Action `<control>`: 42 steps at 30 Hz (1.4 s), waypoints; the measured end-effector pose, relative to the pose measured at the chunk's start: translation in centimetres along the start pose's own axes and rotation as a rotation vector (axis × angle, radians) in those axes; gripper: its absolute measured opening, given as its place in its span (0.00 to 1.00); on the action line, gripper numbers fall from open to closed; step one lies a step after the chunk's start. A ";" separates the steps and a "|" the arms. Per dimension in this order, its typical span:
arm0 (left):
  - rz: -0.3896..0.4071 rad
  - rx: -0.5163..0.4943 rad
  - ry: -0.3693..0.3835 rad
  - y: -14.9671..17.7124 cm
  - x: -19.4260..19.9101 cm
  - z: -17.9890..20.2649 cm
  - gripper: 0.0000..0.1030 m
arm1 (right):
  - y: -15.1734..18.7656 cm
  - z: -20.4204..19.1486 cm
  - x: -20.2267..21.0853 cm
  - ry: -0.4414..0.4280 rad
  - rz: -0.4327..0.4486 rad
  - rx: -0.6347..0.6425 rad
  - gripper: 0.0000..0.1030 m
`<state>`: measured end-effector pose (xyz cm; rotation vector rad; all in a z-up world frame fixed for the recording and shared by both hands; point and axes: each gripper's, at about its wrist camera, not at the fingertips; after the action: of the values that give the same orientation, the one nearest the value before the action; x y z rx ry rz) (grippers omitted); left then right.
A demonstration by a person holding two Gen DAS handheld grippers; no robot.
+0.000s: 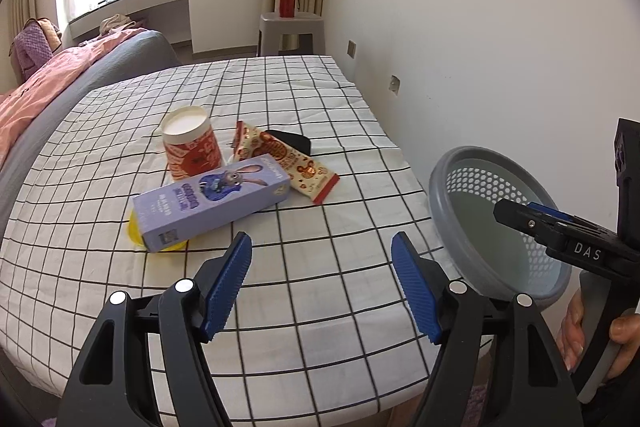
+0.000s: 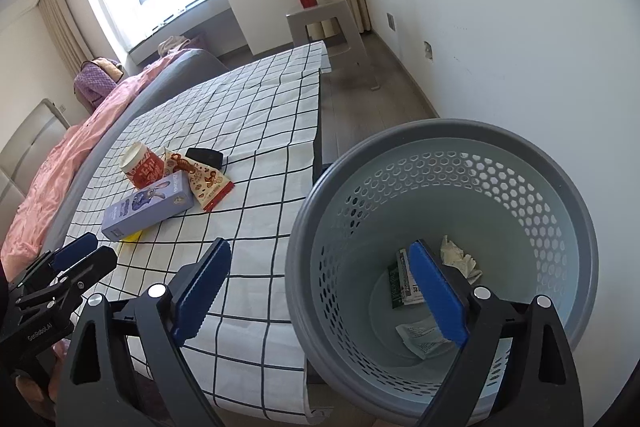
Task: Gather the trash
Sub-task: 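Move both open tools back over the purple toothpaste box on the bed, then close the left tool on the purple Zootopia toothpaste box and lift it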
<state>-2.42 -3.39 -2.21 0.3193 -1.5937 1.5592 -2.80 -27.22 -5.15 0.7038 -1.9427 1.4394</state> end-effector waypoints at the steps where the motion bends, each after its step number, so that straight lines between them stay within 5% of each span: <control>1: 0.000 0.003 -0.009 0.0 0.1 -0.5 0.67 | 0.0 -0.4 -0.1 -0.005 -0.002 0.003 0.86; 25: -0.008 0.032 -0.072 -2.1 -0.2 -8.3 0.69 | -0.8 -7.2 -2.8 -0.087 -0.038 0.070 0.87; 42: -0.111 0.014 0.000 -4.5 -6.2 -11.9 0.69 | -1.4 -6.9 -3.3 -0.134 -0.063 0.046 0.87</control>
<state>9.05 4.30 -5.31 0.4090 -1.5398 1.4860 1.51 -20.78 -5.18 0.8953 -1.9742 1.4349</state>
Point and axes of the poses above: each gripper's, at about its wrist camera, not at the fingertips, and x roughly against the way its jaws point, z to its right, y to its underside, and after that the axes turned 6 degrees about y, right-handed
